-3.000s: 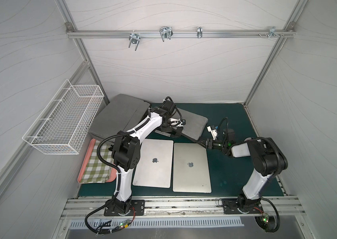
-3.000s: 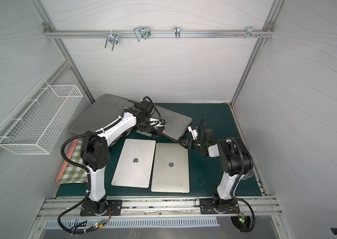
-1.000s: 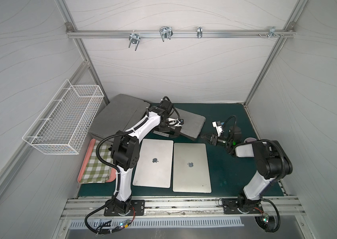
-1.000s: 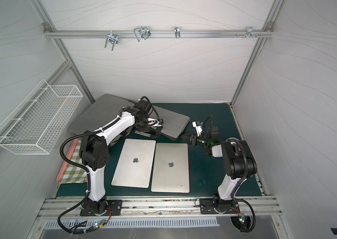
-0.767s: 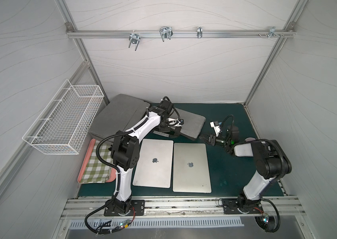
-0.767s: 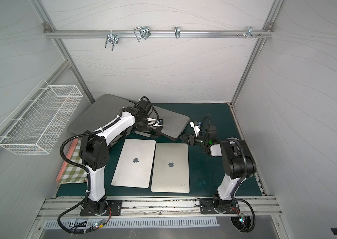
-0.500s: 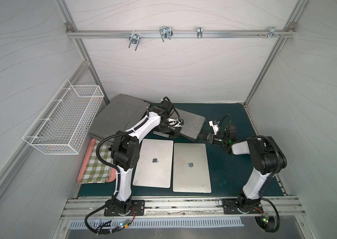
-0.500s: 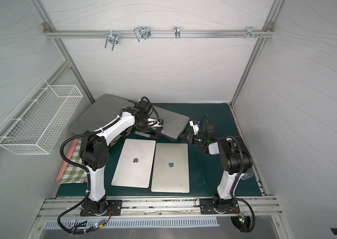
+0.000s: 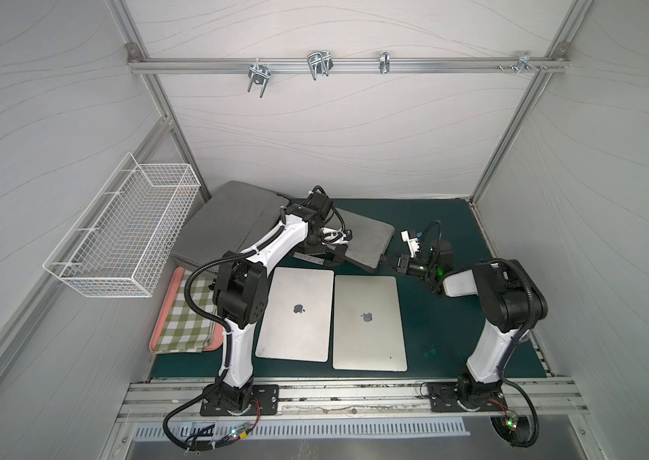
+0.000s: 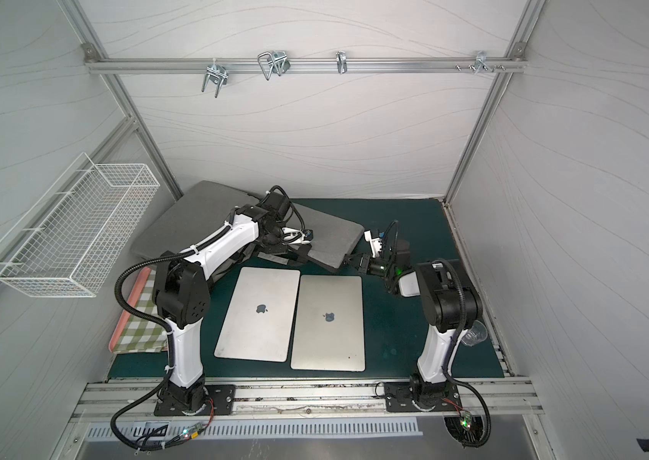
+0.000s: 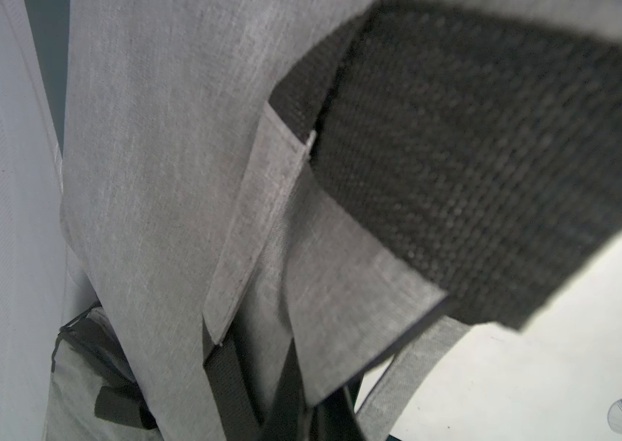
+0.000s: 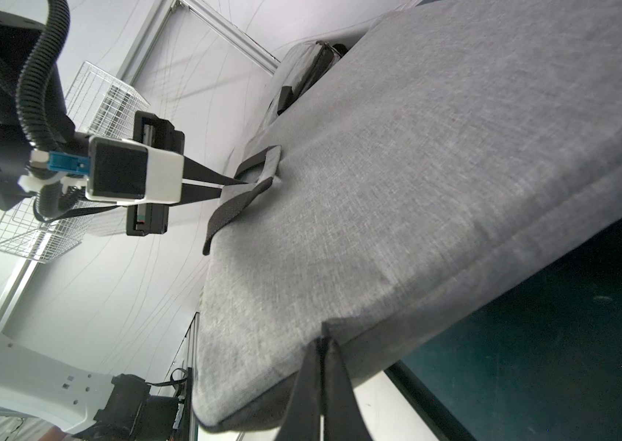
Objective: Open the zippered laptop bag and take out the laptop
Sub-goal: Unzip the zipper on the zippered laptop bag.
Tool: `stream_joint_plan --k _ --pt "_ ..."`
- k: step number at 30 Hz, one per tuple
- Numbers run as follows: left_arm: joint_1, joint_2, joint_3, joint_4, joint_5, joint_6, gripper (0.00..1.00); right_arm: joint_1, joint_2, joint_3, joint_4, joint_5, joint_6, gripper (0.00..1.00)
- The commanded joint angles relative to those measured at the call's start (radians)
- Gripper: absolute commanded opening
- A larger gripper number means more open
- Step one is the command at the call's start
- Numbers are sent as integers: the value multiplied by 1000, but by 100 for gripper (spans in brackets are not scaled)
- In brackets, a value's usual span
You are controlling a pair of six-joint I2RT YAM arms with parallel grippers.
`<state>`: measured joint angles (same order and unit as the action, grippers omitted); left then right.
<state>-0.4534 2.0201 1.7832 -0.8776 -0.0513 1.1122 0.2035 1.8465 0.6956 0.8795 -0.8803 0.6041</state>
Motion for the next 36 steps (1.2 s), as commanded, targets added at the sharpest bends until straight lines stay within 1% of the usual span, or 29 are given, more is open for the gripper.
stream_joint_plan --k 1,5,7,10,16,19,25,27,30,32,36 --pt "2 -32 22 -12 9 -20 0 4 -22 -8 27 5 -6 0" --pt "1 -14 44 -27 -11 -63 0 6 -72 -55 80 10 -28 0" --pt "1 3 77 -48 -18 -130 0 8 -98 -100 150 53 -31 0" --pt "-1 17 107 -63 -26 -195 0 16 -127 -151 242 107 -32 0" --pt "-33 26 136 -93 -6 -333 0 71 -208 -186 271 193 -78 0" --pt "-37 46 167 -136 9 -400 0 88 -267 -203 252 241 -96 0" --pt "-50 94 256 -213 35 -515 0 141 -361 -218 203 288 -136 0" --pt "-59 103 270 -233 30 -546 0 148 -397 -225 179 291 -158 0" --pt "-61 110 283 -246 34 -597 0 166 -470 -259 142 330 -192 0" --pt "-62 124 306 -268 28 -630 0 189 -516 -262 97 348 -227 0" --pt "-65 154 355 -307 41 -712 0 258 -602 -260 -9 457 -356 0"
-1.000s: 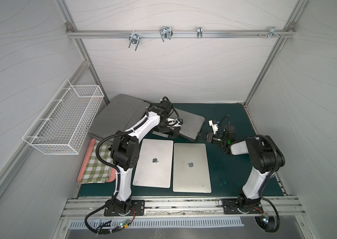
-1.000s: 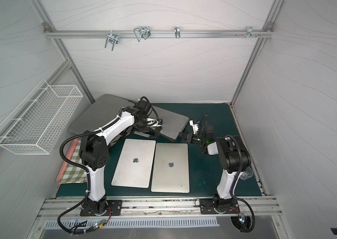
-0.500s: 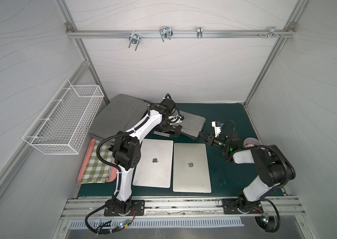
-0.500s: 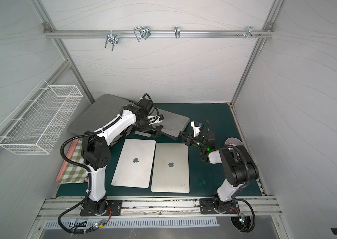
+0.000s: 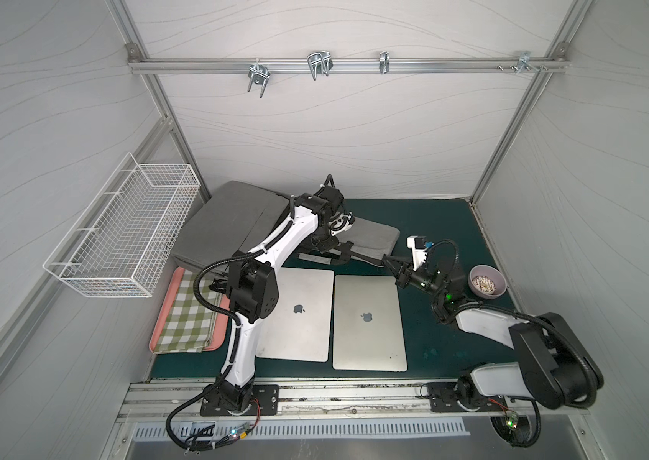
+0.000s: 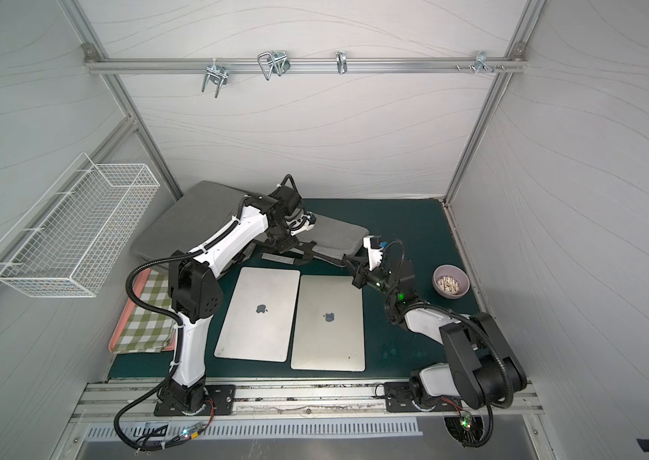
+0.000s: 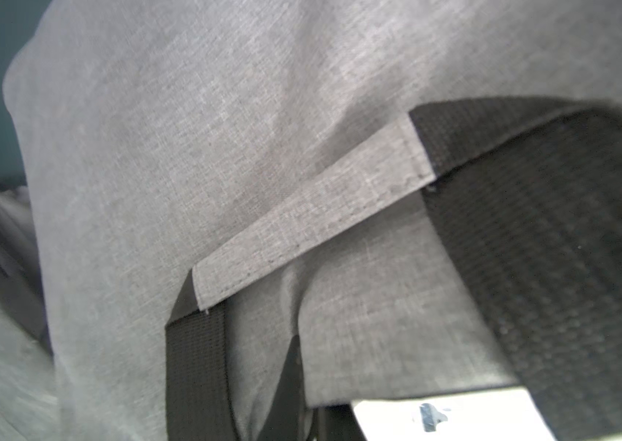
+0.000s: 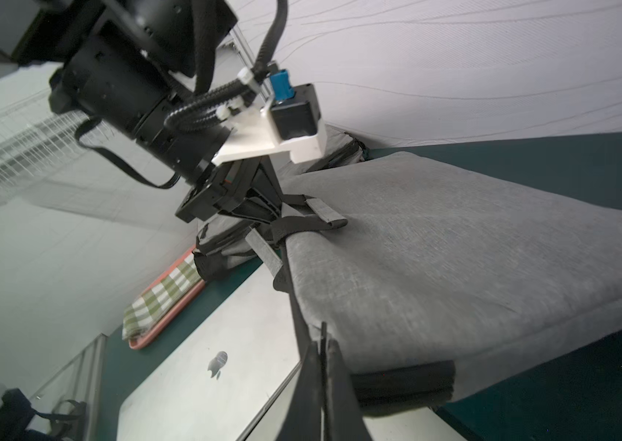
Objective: Open the zippered laptop bag and take out the laptop
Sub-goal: Unzip the zipper on the zippered laptop bag.
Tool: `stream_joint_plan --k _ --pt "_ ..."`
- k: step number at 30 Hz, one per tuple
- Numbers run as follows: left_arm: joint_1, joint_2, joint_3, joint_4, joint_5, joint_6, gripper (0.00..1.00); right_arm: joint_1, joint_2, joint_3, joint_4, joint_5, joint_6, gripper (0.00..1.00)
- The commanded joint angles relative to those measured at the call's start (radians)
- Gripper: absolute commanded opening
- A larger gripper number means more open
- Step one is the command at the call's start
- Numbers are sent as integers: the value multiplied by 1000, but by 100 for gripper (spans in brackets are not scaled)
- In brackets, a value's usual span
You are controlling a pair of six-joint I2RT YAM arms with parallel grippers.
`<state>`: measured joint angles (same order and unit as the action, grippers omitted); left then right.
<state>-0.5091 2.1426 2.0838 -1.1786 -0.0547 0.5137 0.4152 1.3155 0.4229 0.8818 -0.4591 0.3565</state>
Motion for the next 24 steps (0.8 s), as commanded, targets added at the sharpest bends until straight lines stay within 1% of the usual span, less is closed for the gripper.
stream_joint_plan --k 1,3,5,7,9,12,14,16,19,21,24 --pt "-9 35 57 -7 38 -132 0 53 -90 10 -22 55 -126 0" --pt "-11 40 61 -17 41 -156 0 74 -115 6 -46 86 -157 0" --pt "-20 44 74 -34 57 -161 0 124 -133 30 -123 123 -221 0" --pt "-42 38 68 -28 60 -161 0 184 -121 54 -154 172 -283 0" --pt "-55 27 63 -20 81 -169 0 216 -103 72 -169 209 -327 0" --pt "-68 10 51 -20 108 -187 0 254 -102 78 -200 361 -410 0" --pt "-79 8 48 -43 115 -187 0 253 -100 82 -205 420 -427 0" --pt "-97 -2 38 -58 137 -186 0 258 -78 100 -209 429 -434 0" --pt "-123 -35 -10 -19 158 -188 0 288 -18 132 -208 460 -464 0" --pt "-127 -54 -41 12 158 -191 0 294 10 140 -181 450 -442 0" --pt "-126 -58 -57 32 147 -179 0 311 43 149 -184 435 -448 0"
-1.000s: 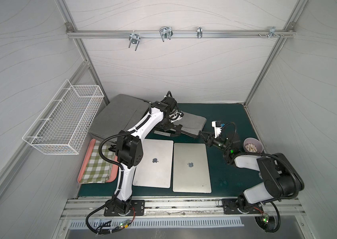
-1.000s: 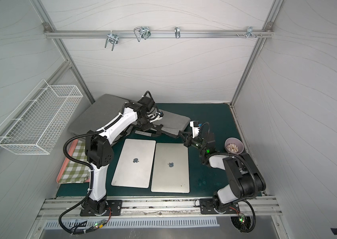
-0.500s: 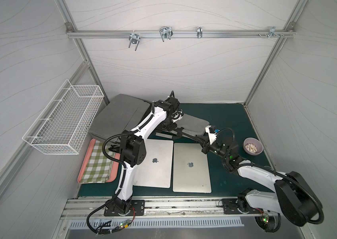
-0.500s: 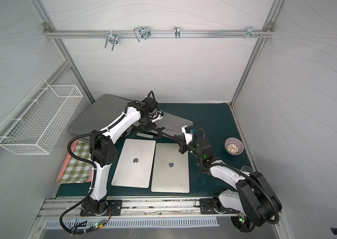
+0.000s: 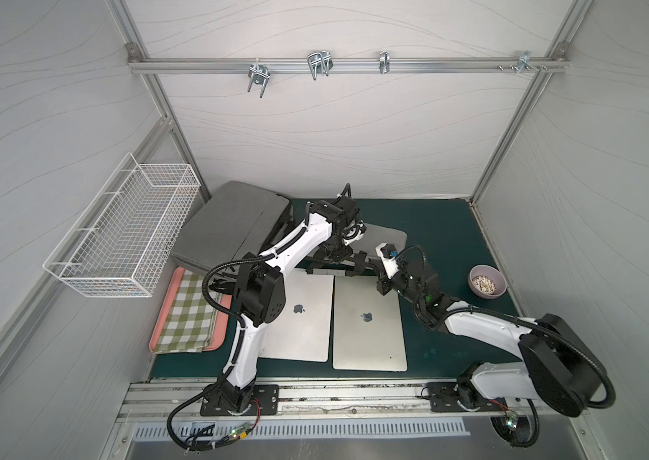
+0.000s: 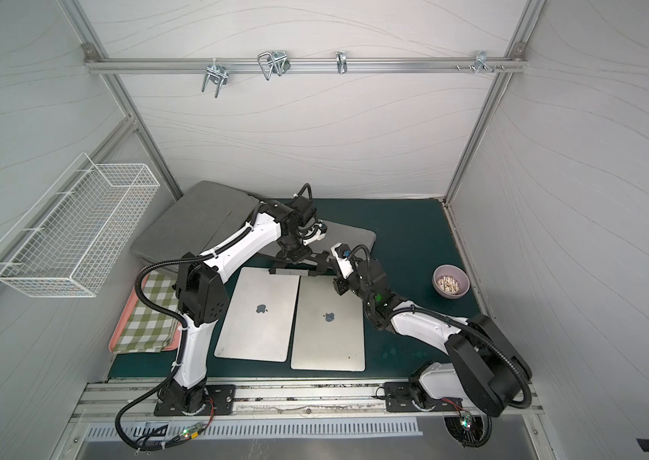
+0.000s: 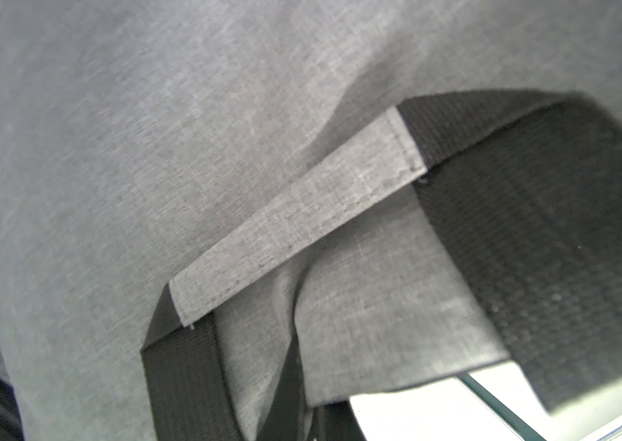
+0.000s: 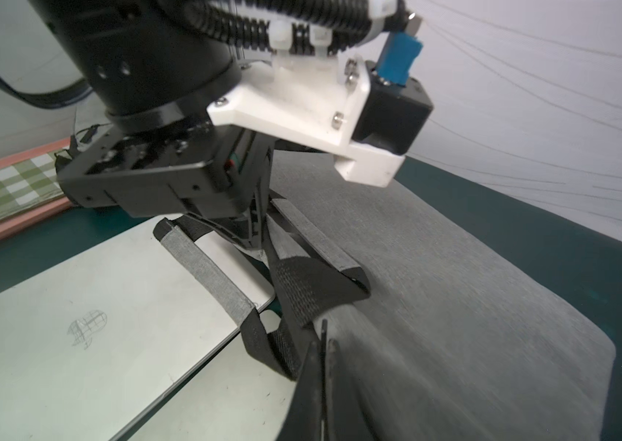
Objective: Open the zippered laptop bag and take out the laptop
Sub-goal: Unzip the zipper on the zippered laptop bag, then adjust the zippered laptop bag at the center of the board.
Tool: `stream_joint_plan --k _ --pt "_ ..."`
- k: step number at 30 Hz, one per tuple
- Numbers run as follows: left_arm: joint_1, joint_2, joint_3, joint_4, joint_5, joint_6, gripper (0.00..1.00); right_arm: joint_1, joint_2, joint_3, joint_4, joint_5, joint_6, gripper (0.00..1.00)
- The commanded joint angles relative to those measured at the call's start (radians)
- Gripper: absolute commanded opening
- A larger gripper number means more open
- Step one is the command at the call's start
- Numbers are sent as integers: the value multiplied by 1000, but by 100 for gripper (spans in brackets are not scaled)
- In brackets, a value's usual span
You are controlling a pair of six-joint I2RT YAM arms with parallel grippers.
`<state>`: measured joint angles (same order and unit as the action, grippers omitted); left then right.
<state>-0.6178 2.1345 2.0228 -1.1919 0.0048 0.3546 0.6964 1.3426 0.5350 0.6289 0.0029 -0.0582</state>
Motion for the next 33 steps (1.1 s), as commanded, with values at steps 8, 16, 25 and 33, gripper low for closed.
stream_joint_plan --k 8,16,25,33 --pt "-10 -71 -45 137 69 4 0 -17 -132 -8 -154 -33 12 35" --pt "-5 -84 -83 177 67 22 0 -228 -410 25 -677 -103 325 69" --pt "-6 -118 -142 252 66 33 0 -506 -350 143 -912 -443 850 84" --pt "-7 -137 -171 282 99 21 0 -503 -230 107 -797 -494 1122 83"
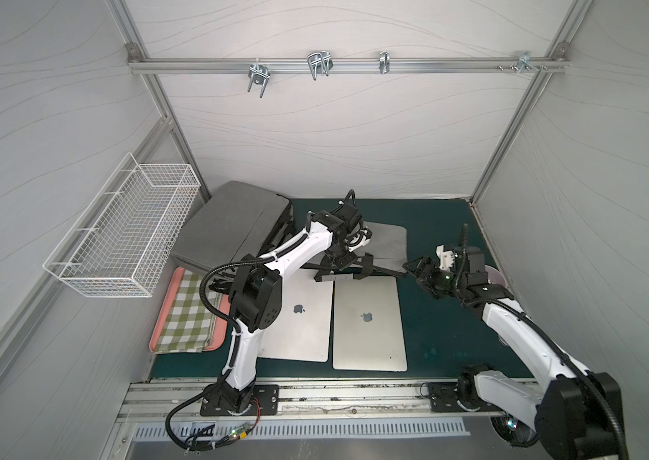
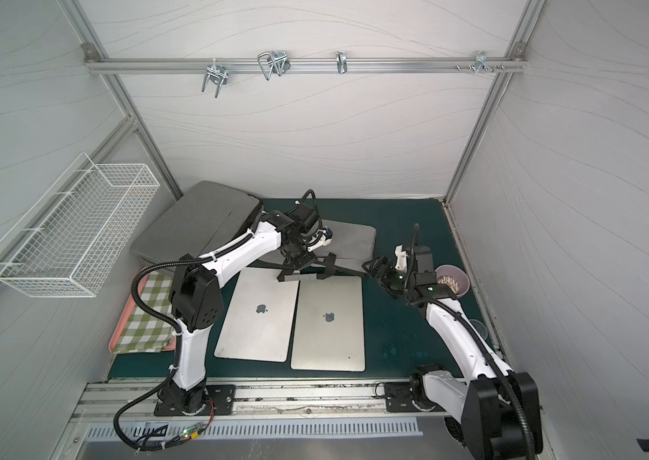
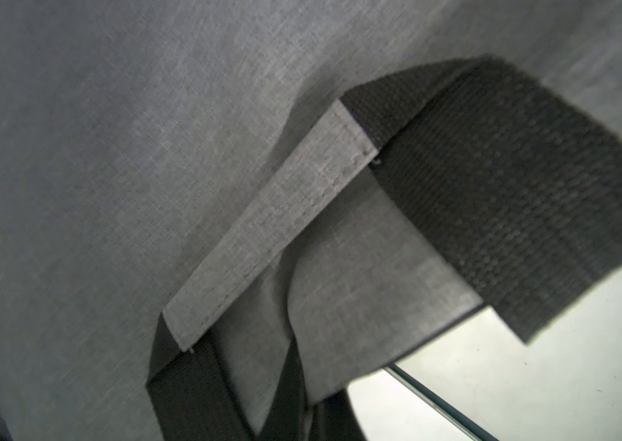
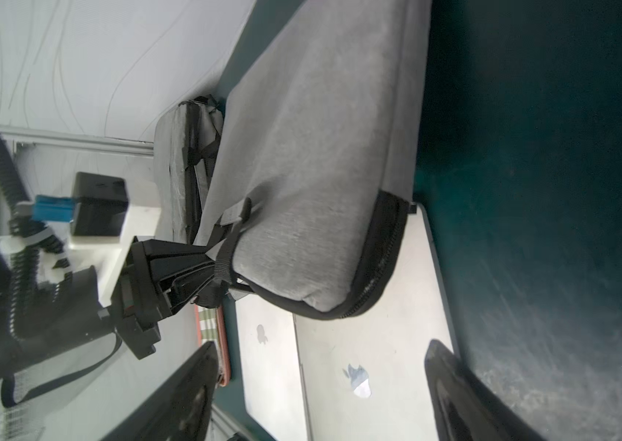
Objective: Open the zippered laptop bag and take out the laptop
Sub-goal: Adjust the zippered laptop bag at the center of the board.
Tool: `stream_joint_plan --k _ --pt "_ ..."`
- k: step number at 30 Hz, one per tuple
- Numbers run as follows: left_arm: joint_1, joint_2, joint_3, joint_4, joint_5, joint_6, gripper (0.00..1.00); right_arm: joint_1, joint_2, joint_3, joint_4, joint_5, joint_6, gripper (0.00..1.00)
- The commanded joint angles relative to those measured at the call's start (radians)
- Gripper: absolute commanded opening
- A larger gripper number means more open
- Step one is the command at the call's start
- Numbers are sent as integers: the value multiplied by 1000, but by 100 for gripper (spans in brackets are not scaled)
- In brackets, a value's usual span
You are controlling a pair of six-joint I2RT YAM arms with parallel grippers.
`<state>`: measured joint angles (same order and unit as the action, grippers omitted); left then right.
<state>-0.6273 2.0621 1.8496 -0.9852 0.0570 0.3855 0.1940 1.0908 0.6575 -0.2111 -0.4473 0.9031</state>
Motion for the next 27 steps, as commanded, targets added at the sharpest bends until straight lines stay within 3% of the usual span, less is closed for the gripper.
stream_joint_plan --k 1,4,14,19,22,24,27 --pt "0 -69 0 81 48 -10 0 2 42 -14 72 -53 183 82" --pt "-2 -78 -39 99 50 -6 0 31 111 16 105 -49 206 80" --pt "-3 -116 -106 140 58 -5 4 78 308 67 270 -15 330 61" --pt "-3 -135 -139 155 45 -9 8 85 321 55 306 -11 364 29" --pt "-3 -145 -153 153 46 -24 16 83 301 62 280 1 372 10" --pt "-8 -163 -176 172 46 -33 27 84 295 63 280 0 390 1" --pt "-22 -214 -228 205 44 -36 36 85 287 61 290 -1 425 0"
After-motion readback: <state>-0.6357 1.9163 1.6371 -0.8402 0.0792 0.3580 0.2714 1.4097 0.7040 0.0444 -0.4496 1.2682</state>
